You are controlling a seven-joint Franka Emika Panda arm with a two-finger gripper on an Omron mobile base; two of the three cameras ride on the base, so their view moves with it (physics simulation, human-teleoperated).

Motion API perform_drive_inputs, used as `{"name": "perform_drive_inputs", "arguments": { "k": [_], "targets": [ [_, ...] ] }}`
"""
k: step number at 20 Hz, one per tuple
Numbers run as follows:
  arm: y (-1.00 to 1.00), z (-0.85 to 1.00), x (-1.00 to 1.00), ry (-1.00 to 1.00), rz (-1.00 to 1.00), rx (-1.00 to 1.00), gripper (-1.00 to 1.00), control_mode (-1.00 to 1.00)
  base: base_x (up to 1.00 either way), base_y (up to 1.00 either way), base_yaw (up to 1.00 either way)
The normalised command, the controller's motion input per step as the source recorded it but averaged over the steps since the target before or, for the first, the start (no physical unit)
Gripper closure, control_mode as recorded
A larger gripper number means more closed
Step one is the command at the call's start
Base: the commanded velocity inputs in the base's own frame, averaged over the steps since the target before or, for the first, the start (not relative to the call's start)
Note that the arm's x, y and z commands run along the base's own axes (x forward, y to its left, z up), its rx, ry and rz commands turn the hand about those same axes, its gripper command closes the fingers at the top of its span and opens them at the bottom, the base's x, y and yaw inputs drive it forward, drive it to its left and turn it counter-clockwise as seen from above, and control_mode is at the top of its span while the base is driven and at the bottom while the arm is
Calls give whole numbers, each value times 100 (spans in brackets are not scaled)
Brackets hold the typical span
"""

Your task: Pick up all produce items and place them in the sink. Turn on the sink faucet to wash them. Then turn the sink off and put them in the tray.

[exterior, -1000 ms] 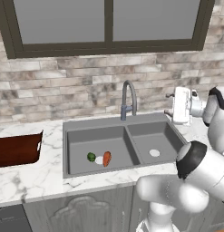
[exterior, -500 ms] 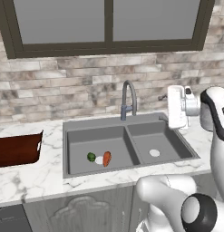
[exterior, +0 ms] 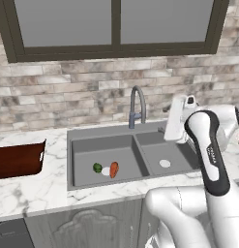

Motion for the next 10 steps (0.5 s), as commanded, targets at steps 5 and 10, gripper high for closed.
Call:
{"name": "perform_drive_inputs", "arguments": {
  "k": [5,10],
  "targets": [
    [35,0,-6,26,-47,-3,-100,-100,0,0,0],
    [26,0,4,34,-46,-3,-100,-100,0,0,0]
  ]
}}
